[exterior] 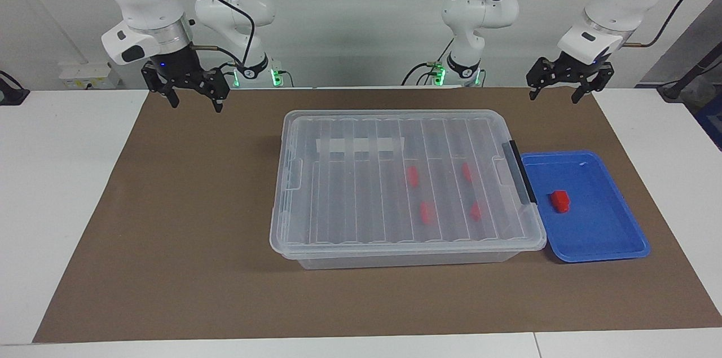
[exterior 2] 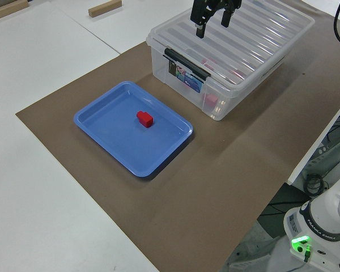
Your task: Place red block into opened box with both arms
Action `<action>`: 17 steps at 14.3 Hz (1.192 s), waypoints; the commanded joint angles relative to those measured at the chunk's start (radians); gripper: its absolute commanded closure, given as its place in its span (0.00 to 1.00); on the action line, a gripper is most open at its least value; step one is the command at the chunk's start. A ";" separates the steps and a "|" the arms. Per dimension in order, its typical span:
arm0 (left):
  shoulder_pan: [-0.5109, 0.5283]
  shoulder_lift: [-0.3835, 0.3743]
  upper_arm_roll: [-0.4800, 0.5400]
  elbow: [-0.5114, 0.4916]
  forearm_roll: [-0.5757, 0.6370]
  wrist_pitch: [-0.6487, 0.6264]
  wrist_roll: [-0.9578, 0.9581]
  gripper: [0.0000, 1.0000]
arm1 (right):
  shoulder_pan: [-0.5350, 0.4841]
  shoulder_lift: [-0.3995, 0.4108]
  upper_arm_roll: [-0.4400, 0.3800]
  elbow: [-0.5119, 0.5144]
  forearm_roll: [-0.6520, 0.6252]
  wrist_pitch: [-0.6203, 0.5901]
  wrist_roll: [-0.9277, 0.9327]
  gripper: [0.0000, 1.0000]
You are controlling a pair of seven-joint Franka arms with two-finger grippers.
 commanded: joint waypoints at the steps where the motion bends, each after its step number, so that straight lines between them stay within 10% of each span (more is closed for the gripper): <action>1: 0.001 -0.020 0.002 -0.019 0.013 -0.004 -0.007 0.00 | -0.004 -0.012 -0.009 -0.023 0.026 0.011 -0.025 0.00; 17: 0.001 -0.020 0.002 -0.019 0.013 -0.004 -0.007 0.00 | 0.084 -0.006 0.002 -0.176 0.026 0.261 0.103 0.00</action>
